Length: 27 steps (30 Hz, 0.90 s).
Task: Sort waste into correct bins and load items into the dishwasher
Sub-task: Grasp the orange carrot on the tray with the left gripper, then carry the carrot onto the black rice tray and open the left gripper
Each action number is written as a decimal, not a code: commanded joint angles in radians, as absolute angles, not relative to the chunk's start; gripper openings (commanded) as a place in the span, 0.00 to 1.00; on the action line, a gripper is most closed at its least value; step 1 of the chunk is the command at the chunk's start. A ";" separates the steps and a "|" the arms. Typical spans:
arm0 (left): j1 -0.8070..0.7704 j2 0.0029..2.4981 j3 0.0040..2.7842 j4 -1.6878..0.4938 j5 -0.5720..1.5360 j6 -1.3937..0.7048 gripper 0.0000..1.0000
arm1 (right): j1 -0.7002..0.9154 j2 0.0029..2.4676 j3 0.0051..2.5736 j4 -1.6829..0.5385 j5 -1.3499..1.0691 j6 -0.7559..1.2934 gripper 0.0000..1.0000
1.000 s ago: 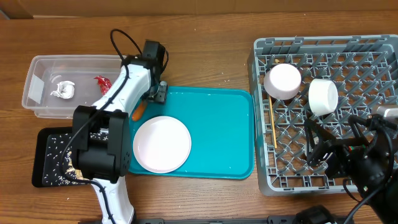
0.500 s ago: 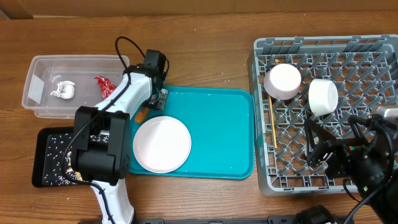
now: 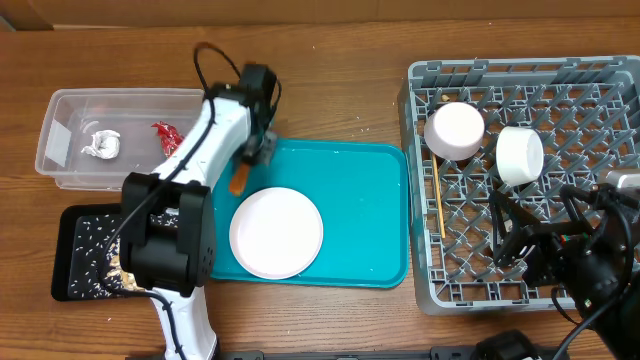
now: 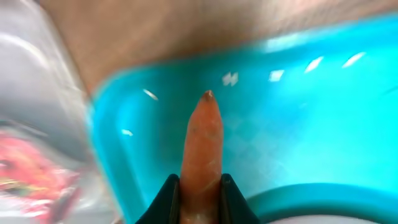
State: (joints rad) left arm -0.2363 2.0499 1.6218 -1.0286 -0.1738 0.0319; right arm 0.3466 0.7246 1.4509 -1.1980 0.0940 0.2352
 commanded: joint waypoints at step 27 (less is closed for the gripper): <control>-0.216 1.718 1.859 -1.689 -0.208 -0.449 0.04 | 0.347 0.724 1.452 -1.196 0.103 0.236 1.00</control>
